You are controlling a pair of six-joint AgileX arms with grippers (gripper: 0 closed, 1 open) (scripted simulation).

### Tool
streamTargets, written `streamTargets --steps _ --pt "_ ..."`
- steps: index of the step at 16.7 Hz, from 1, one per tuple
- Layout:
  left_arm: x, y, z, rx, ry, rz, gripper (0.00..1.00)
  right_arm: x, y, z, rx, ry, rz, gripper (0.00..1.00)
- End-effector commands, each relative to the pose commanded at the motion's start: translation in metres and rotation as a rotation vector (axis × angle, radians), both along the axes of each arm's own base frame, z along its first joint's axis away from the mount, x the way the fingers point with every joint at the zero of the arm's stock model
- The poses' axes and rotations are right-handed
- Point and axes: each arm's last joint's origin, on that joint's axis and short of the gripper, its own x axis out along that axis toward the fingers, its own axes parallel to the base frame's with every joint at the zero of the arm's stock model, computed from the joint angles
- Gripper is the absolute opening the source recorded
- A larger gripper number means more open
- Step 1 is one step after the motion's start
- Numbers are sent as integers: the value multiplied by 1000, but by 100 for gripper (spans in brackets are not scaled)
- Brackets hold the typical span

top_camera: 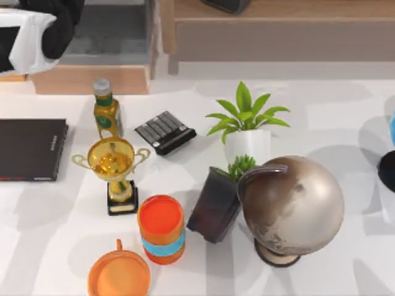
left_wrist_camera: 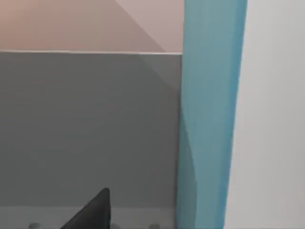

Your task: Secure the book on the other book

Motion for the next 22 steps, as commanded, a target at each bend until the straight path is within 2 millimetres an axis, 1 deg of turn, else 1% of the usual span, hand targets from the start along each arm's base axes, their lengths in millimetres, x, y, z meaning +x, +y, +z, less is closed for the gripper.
streamTargets --steps 3,7,20,21,22 --pt "9 -5 -2 0 0 -1 100 0 0 0 0 0 0 100" --pt "10 -5 -2 0 0 -2 100 0 0 0 0 0 0 100" --pt "10 -5 -2 0 0 -2 2 0 0 0 0 0 0 100" --pt "10 -5 -2 0 0 -2 0 0 0 0 0 0 0 100" --pt "10 -5 -2 0 0 -2 0 0 0 0 0 0 0 100"
